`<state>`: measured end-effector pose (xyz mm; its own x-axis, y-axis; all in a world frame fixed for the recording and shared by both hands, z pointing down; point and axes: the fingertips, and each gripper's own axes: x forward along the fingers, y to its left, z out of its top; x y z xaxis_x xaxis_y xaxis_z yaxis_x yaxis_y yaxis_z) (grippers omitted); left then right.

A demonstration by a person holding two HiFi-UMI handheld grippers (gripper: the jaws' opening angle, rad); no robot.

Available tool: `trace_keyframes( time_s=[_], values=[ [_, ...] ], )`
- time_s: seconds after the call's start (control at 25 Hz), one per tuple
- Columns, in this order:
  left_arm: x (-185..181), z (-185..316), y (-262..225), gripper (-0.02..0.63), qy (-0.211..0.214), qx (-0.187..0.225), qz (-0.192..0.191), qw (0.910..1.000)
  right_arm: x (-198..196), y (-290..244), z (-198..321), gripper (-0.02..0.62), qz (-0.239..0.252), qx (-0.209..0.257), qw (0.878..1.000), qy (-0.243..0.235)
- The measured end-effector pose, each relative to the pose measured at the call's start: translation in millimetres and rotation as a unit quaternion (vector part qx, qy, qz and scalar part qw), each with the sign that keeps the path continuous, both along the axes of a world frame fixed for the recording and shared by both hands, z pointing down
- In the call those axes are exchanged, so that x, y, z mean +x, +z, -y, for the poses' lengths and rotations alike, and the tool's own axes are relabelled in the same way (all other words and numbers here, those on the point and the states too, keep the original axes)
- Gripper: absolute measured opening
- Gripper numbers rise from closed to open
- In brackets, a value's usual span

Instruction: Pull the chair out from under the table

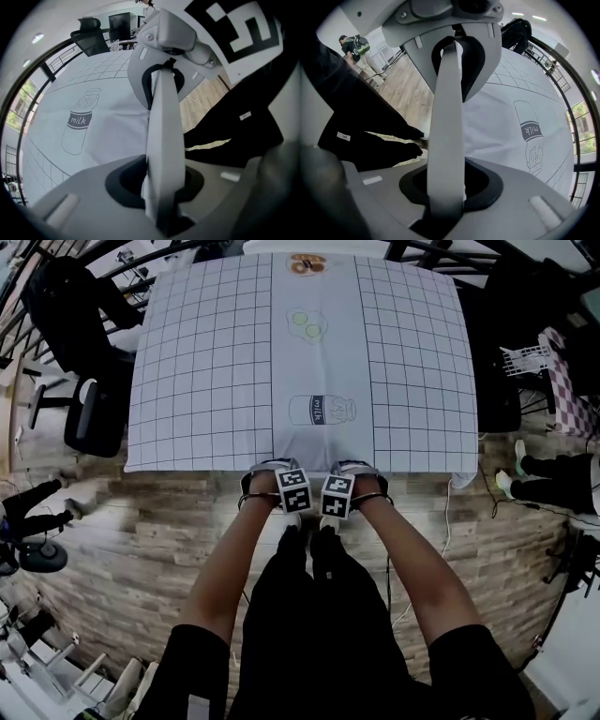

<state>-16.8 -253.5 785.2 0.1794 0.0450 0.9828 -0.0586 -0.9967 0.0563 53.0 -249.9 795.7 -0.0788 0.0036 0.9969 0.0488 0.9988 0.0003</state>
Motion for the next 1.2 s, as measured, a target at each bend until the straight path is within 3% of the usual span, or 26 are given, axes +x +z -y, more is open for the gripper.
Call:
trace_keyframes(
  time_s=[0.16, 0.56, 0.92, 1.2],
  values=[
    [4, -4, 3, 0.114, 0.015, -0.026, -0.006, 0.9995, 0, 0, 0, 0.107, 0.002, -0.009, 1.0, 0.003],
    [6, -6, 3, 0.126, 0.014, -0.04, -0.01, 0.999, 0, -1, -3, 0.15, 0.005, -0.044, 0.999, 0.016],
    [4, -8, 3, 0.066, 0.023, 0.018, -0.003, 0.9996, 1, -1, 0, 0.06, -0.005, 0.048, 0.999, -0.013],
    [4, -35, 4, 0.069, 0.019, 0.034, -0.002, 0.9992, 1, -1, -26, 0.071, -0.001, 0.071, 0.997, -0.01]
  ],
)
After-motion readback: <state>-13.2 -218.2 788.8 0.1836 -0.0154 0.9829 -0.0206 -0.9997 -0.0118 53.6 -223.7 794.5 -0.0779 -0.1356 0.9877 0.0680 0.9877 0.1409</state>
